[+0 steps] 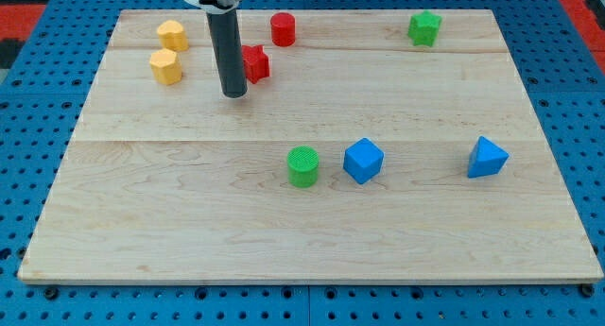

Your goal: Move the yellow hexagon to the bottom right diagonal of the red circle

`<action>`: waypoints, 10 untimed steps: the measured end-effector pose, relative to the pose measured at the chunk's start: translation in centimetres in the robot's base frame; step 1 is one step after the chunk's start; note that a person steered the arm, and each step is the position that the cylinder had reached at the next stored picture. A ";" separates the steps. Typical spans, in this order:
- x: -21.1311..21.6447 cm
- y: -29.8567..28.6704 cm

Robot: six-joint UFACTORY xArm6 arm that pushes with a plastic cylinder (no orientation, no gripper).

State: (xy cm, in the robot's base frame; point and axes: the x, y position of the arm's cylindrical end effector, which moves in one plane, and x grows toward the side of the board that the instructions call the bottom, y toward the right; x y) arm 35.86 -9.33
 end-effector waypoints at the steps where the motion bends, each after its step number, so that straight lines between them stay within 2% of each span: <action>1: -0.3 0.7; 3: -2.0 0.8; 4: -1.3 1.0; 5: 1.5 1.0; 10: 1.3 1.5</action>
State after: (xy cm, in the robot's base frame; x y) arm 37.18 -7.84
